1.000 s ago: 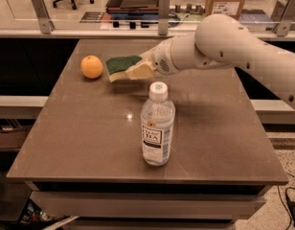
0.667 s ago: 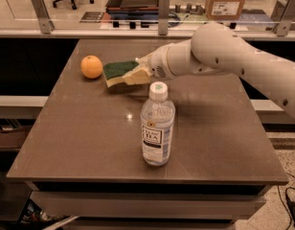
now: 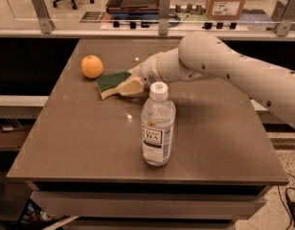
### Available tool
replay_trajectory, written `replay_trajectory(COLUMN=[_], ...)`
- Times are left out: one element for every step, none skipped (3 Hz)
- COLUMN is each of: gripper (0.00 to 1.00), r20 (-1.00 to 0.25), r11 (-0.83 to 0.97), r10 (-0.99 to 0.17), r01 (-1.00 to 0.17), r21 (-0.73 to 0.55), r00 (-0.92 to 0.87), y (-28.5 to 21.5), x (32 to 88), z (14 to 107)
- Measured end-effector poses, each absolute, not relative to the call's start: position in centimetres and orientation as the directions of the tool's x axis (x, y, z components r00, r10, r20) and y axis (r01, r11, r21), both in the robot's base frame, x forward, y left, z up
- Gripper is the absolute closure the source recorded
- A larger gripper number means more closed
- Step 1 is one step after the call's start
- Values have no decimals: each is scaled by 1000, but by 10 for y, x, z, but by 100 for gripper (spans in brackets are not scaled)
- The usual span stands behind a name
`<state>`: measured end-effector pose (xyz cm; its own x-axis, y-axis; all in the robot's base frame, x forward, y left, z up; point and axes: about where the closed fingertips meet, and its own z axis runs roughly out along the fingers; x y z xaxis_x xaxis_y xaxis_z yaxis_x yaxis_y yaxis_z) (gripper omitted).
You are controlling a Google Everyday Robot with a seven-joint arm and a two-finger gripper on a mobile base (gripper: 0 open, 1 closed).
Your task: Move sponge near orange
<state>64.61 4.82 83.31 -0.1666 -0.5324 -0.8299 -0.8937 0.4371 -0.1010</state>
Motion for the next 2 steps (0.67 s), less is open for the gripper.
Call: replay_trajectory(gripper=[80,56], r20=[-829,-829], r11=[433,430], r10=[-534,-534], r01=[-896,-898], r21=[-100,-99], r00=[-166,-164], y=[50,52], x=[645,644], z=[833,832])
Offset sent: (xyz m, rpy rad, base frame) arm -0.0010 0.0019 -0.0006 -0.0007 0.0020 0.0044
